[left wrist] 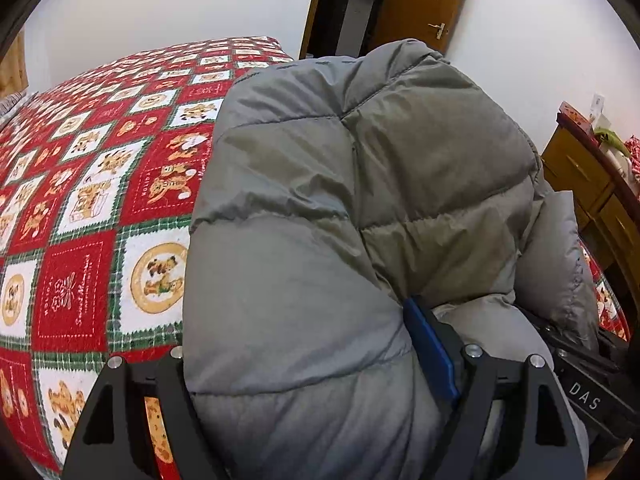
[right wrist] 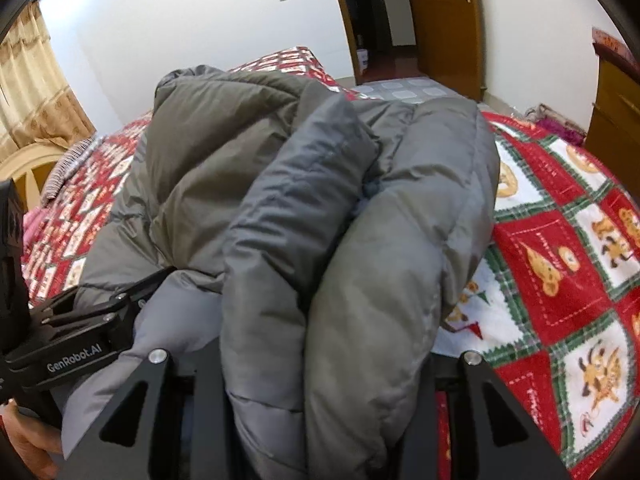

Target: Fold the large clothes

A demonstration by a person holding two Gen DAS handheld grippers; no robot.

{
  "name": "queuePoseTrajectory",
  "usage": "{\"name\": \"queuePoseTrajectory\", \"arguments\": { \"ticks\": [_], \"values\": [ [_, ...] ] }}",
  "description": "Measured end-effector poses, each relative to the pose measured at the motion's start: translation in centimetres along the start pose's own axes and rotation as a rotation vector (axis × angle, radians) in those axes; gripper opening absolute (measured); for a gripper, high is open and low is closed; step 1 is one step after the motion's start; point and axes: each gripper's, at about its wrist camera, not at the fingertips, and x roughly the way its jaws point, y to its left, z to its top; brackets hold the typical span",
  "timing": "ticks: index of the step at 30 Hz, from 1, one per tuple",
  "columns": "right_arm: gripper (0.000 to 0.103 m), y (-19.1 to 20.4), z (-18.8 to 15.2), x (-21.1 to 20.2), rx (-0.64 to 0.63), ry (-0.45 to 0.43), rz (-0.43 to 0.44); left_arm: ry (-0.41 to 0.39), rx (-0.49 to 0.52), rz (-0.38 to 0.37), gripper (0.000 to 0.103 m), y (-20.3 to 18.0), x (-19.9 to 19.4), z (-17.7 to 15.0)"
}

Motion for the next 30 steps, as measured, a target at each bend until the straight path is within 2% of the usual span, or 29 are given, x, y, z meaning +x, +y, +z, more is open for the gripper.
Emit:
{"name": "queuePoseTrajectory", "arguments": {
  "ticks": [3,10,12,14,16,17,19,22,24,26,30],
  "values": [
    [0.038,-1.1,-0.1,0.1,0.054,-0.005,0.040,-0.011,0.028,0.011,0.085,-0.3,0.4,0.3],
    [0.039,-0.9,-0.1,0.0,0.054,-0.011,0.006,-0.038,0.053,0.027,0.086,-0.4,0.4,0.2],
    [0.045,-0.6,-0.3,-0.2,0.074,-0.019,0.006,-0.029,0.055,0.019,0.088,-0.3,0.4,0.3],
    [0.054,-1.1,-0.7,-1.0,0.114,-0.015,0.011,-0.012,0.064,0.039,0.098,0.0,0.2,0.5],
    [0.074,-1.6,-1.2,-2.5,0.150,-0.003,-0.013,0.017,0.073,0.010,0.098,0.5,-0.4,0.7],
    [0.075,-1.8,-1.5,-3.6,0.160,-0.015,-0.018,0.034,0.075,-0.015,0.098,0.9,-0.7,0.9],
    [0.077,-2.0,-2.8,-7.7,0.171,-0.102,-0.007,0.066,0.071,-0.067,0.098,2.0,-2.0,1.3],
    [0.079,-1.9,-4.4,-13.1,0.157,-0.215,-0.079,0.027,0.053,-0.075,0.098,3.7,-4.8,1.3],
    [0.077,-1.4,-4.5,-15.4,0.137,-0.253,-0.073,-0.016,0.047,-0.071,0.098,4.2,-6.6,1.1],
    [0.068,0.2,-3.5,-16.8,0.110,-0.286,-0.058,-0.047,0.045,-0.062,0.098,3.9,-7.9,0.6],
    [0.062,4.2,0.2,-14.5,0.008,-0.243,-0.101,-0.034,0.098,-0.066,0.098,1.1,-7.9,-0.3]
  ]
}}
